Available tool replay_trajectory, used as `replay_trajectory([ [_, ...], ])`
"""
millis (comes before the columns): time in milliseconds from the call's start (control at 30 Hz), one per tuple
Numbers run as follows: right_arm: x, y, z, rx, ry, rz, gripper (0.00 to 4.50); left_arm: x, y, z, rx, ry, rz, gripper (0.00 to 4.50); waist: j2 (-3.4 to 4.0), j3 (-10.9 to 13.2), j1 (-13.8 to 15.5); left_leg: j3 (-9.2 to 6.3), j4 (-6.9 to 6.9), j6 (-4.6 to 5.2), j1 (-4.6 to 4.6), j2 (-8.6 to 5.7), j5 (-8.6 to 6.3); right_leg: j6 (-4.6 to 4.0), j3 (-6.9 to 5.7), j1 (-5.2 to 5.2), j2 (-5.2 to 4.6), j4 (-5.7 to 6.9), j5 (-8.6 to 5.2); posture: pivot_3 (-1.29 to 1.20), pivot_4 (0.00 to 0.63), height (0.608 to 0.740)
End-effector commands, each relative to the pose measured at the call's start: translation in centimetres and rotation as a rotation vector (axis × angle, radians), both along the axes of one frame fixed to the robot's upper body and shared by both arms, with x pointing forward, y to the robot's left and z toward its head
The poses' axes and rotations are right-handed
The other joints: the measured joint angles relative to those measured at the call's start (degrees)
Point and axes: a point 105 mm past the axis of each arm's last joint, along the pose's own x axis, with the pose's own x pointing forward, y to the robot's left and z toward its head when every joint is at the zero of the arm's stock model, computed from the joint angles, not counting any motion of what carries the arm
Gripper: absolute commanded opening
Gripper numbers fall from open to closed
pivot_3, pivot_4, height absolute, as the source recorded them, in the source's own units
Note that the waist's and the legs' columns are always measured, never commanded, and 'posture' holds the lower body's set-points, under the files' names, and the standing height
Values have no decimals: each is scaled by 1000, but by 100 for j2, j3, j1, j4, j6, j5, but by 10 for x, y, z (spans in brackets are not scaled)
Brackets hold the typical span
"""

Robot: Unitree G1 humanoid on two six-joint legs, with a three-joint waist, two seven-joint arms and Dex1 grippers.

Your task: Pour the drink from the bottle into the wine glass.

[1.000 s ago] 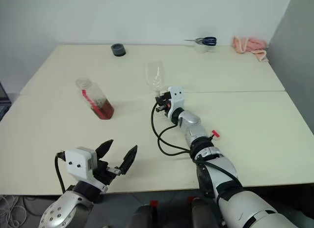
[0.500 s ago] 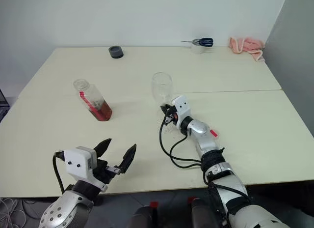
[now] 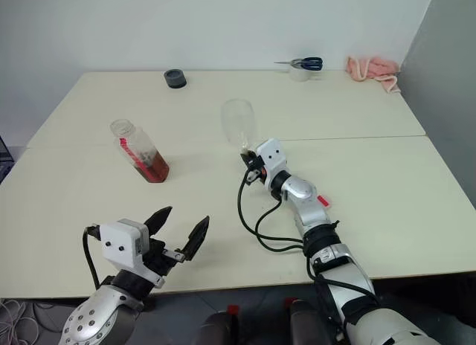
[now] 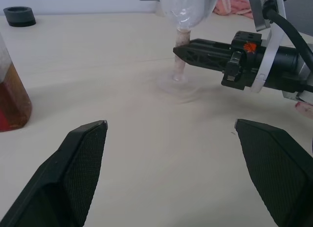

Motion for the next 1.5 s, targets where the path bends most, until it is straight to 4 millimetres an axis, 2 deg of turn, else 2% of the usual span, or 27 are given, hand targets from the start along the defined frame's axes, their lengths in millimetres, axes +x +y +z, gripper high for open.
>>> replay_trajectory([
  [33,2,8,16,25,-62,0,118,1,2,5,4,-28,1,4500,0,0,-3,0,0,0,1,0,0,0,1,0,1,0,0,0,150,740],
  [300,6,17,2,14,15,21,118,3,-3,7,-2,-31,-16,4500,0,0,2,-1,1,0,0,1,1,0,0,0,2,1,0,0,150,740],
  [567,6,15,-12,-18,43,15,118,5,-8,7,-20,-33,-16,4500,0,0,3,-4,1,0,0,1,1,0,-2,0,2,1,0,0,150,740],
  [767,5,16,-13,-37,26,21,118,6,-12,8,-21,-35,-24,4500,0,0,2,-4,1,0,1,2,1,0,-2,0,3,2,0,0,150,740],
  [800,5,16,-13,-34,31,26,835,6,-12,8,-22,-35,-24,4500,0,0,2,-4,1,0,1,2,0,0,-2,0,2,2,0,0,150,740],
  [833,4,17,-13,-33,32,30,983,6,-12,8,-21,-35,-25,4500,0,0,2,-4,0,0,0,2,1,0,-2,0,2,2,0,0,150,740],
  [933,4,17,-13,-35,29,35,1954,7,-12,8,-22,-37,-26,4500,0,0,2,-4,1,0,0,2,1,0,-2,0,2,2,0,0,150,740],
  [1167,4,16,-15,-50,25,30,4486,9,-11,7,-22,-34,-22,4500,0,0,2,-4,0,0,0,2,1,0,-2,1,2,2,0,0,150,740],
  [1267,5,7,-15,-38,40,34,4486,15,0,5,-7,-41,23,4500,0,0,5,-4,0,0,0,2,1,0,-2,0,2,2,0,0,150,740],
  [1367,1,-10,-9,6,61,72,4486,28,25,0,11,-59,147,4500,0,0,21,-7,1,0,-1,2,1,0,-7,1,3,2,0,0,150,740],
  [1500,-21,-40,7,-30,44,159,4486,36,51,-2,15,-78,260,4500,0,0,99,-20,3,0,-12,-1,1,0,-21,4,-5,-3,0,0,150,740],
])
